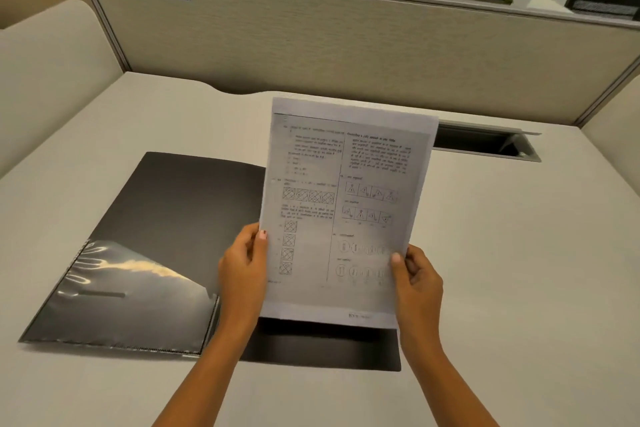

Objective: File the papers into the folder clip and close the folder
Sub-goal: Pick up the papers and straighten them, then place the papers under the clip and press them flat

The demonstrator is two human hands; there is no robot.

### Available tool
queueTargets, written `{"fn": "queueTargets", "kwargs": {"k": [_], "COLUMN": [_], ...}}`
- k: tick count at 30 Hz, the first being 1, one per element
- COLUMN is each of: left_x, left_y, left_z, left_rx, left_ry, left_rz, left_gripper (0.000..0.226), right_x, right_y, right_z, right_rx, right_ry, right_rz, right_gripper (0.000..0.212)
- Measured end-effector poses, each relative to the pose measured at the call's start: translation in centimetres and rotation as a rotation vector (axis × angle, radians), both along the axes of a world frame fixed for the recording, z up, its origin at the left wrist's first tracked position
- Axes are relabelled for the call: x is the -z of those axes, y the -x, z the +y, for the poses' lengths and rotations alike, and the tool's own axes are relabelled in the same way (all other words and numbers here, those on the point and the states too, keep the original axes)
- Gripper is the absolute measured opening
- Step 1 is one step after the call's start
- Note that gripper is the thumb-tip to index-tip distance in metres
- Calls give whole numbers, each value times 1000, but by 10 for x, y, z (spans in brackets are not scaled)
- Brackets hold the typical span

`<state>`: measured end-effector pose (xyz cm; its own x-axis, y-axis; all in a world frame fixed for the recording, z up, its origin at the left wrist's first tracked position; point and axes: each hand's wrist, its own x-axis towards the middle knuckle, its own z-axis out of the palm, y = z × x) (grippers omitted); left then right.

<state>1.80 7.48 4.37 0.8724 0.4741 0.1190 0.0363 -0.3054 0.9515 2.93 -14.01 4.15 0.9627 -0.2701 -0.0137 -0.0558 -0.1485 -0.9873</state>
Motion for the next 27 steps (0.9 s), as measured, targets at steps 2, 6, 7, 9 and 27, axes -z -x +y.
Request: {"fn": "queueTargets", "kwargs": {"k": [2, 6, 7, 9, 27], "left_x": [1, 7, 9, 13, 43], "left_y": [-4, -6, -6, -6, -17], "left_z": [6, 17, 20, 26, 54], "left_rx": [12, -19, -34, -63, -98], "left_ry": [-9, 15, 5, -42, -325], "left_rz": [44, 77, 70, 64, 177], "left_gripper": [15, 20, 19, 17, 32], "right_x": [1, 8, 10, 13, 24], "right_y": [-3, -9, -11, -15, -53], "right_z": [-3, -11, -14, -20, -4], "right_rx": [-14, -22, -21, -19, -151], "right_ry": [-11, -20, -12, 16, 221], "right_rz": [76, 232, 265, 322, 463], "right_gripper": [17, 15, 15, 15, 16]}}
